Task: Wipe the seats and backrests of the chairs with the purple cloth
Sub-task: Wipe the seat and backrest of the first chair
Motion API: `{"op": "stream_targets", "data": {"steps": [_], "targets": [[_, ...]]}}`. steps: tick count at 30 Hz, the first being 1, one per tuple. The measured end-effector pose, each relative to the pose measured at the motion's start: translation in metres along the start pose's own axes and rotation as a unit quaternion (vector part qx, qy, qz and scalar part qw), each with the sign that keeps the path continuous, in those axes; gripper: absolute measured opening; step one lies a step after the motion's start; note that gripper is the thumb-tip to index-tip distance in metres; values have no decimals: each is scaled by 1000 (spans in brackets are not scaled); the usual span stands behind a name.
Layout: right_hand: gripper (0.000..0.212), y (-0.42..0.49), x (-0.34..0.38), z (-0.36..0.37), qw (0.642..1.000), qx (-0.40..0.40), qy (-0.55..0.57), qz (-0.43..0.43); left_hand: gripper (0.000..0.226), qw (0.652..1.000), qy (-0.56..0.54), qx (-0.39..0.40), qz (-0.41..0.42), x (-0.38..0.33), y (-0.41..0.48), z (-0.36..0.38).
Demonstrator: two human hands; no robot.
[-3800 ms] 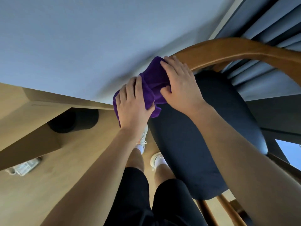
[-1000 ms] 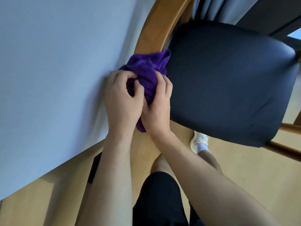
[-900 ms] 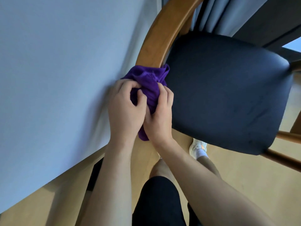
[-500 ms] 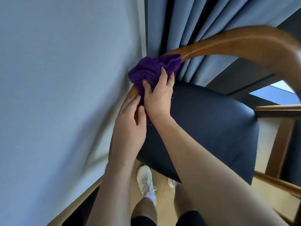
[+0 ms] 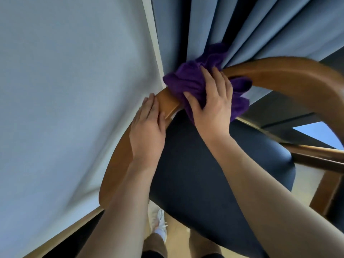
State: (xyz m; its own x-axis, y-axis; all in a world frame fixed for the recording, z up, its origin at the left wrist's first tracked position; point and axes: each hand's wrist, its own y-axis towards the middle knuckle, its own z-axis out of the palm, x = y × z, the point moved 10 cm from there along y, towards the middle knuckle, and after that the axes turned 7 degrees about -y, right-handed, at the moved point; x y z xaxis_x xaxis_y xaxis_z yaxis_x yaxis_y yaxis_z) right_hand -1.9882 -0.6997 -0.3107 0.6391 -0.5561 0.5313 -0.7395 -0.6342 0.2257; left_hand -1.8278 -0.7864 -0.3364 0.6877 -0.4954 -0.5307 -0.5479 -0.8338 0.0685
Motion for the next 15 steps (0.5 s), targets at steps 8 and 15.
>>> {"op": "stream_targets", "data": {"steps": [8, 15], "targets": [[46, -45, 21, 55, 976, 38, 179, 117, 38, 997, -79, -4, 26, 4, -1, -3], [61, -69, 4, 85, 866, 32, 390, 313, 39, 995, -92, 3, 28, 2, -2, -4]]}}
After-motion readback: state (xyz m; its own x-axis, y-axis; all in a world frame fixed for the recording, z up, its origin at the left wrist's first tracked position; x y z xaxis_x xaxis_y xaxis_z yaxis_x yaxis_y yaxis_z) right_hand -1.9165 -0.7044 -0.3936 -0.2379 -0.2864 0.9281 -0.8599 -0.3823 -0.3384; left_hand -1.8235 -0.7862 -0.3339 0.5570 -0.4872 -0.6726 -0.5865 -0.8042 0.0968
